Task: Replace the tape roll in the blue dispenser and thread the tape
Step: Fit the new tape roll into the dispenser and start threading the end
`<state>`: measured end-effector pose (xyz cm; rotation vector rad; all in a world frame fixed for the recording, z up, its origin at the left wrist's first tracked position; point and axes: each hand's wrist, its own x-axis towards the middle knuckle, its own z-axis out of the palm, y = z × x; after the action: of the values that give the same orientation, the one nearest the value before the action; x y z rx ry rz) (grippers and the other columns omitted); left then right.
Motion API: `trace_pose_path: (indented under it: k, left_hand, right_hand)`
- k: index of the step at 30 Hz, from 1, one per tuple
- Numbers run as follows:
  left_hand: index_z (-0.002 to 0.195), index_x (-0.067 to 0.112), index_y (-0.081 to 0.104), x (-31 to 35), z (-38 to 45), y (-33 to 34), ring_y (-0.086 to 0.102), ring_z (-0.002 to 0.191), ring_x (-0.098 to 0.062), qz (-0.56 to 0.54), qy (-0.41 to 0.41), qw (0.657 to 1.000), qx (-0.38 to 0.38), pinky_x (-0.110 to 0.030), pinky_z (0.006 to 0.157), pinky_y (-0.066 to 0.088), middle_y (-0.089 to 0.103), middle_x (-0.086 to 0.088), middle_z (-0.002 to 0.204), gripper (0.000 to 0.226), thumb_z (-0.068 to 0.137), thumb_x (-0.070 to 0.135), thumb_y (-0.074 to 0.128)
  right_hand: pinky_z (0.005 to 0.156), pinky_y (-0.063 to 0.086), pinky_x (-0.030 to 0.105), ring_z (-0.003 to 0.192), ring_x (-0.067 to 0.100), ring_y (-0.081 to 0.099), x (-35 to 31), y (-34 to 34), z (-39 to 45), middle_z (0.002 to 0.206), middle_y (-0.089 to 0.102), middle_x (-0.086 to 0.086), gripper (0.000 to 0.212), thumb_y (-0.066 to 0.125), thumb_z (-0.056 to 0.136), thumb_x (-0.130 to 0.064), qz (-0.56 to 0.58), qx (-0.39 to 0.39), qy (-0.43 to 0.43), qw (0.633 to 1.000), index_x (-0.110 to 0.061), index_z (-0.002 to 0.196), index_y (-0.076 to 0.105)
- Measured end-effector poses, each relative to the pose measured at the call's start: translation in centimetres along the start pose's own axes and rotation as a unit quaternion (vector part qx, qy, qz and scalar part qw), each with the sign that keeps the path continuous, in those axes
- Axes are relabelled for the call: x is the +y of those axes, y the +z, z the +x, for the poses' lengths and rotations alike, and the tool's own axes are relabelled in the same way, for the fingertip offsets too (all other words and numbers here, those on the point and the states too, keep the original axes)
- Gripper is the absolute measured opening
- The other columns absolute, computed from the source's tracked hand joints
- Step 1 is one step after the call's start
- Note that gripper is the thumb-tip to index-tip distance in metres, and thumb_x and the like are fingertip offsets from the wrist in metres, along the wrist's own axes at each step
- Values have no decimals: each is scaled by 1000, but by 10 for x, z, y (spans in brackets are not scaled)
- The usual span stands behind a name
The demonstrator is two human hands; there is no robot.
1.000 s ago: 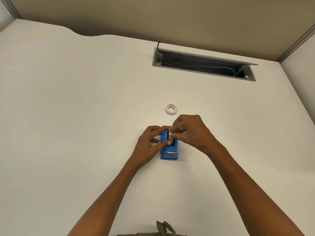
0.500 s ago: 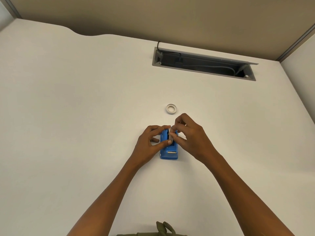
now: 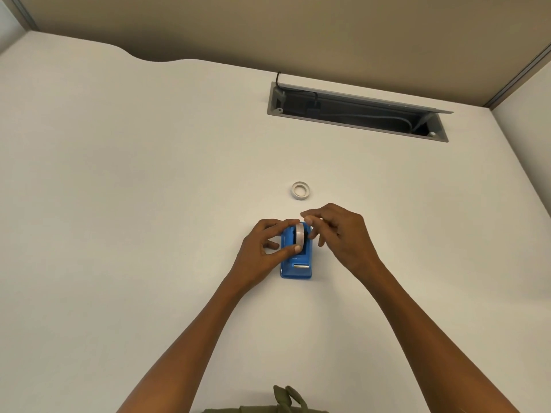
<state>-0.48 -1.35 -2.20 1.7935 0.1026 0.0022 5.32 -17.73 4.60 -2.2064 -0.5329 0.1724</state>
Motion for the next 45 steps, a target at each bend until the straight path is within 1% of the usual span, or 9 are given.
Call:
trace_pose_path:
  k: [5,9,15,22,26,31,36,40,45]
  left_hand:
    - [116,43,52,2,0,0,56,104,-9,0,6,1000,-4,-17,80,52,54,6,119,43,78,33,70]
    - [122,36,55,1,0,0,55,107,-10,5,4,1000,-8,-19,80,52,54,5,121,45,79,33,70]
    - [115,43,51,3,1,0,55,104,-8,-1,2,1000,-5,-11,77,49,53,8,117,42,79,31,70]
    - [117,38,52,2,1,1,56,101,-10,0,-5,1000,-1,-9,76,49,52,8,116,43,79,31,70]
    - [119,35,53,1,1,0,55,102,-10,0,-6,1000,-2,-10,76,49,53,6,118,44,79,31,70]
    - [122,26,57,1,1,0,56,104,-13,1,-11,1000,2,-16,79,51,54,3,120,47,78,31,71]
    - [113,46,53,3,0,-1,56,103,-7,-8,10,1000,-6,-14,79,50,53,11,115,40,78,33,70]
    - [120,40,55,2,1,-1,56,105,-9,0,10,1000,-9,-17,81,51,54,8,119,43,79,33,70]
    - [112,53,49,2,1,-1,55,104,-6,5,23,1000,-8,-15,79,51,53,11,116,43,80,32,69]
  right_hand:
    - [65,51,21,73,12,64,2,0,-1,84,71,3,17,77,74,-14,-28,-26,-6,999,-13,91,76]
    - [64,49,18,68,10,63,1,0,1,78,73,2,9,75,75,-10,-39,-13,-32,999,-13,83,77]
    - [63,52,32,68,19,62,-4,0,3,78,70,6,5,71,79,-11,-103,-13,-90,991,-9,82,75]
    - [64,44,27,72,17,53,-4,4,-2,88,63,8,10,59,90,-14,-196,-48,-127,971,-6,91,65]
    - [68,44,25,75,16,56,-2,4,1,88,64,6,11,58,90,-15,-131,-45,-60,989,-7,91,66]
    - [58,45,13,68,4,60,-1,-1,2,82,67,-7,9,67,84,-22,7,-18,18,1000,-19,90,73]
    - [60,40,6,67,7,60,-2,0,4,80,65,-5,15,81,68,-17,-45,-42,2,998,-15,81,74]
    - [61,42,9,66,8,60,-4,2,7,76,67,0,12,81,68,-14,-37,-27,-7,999,-12,79,77]
    - [62,46,17,66,11,63,-7,1,4,76,69,2,9,78,70,-14,-57,-32,-20,998,-11,78,75]
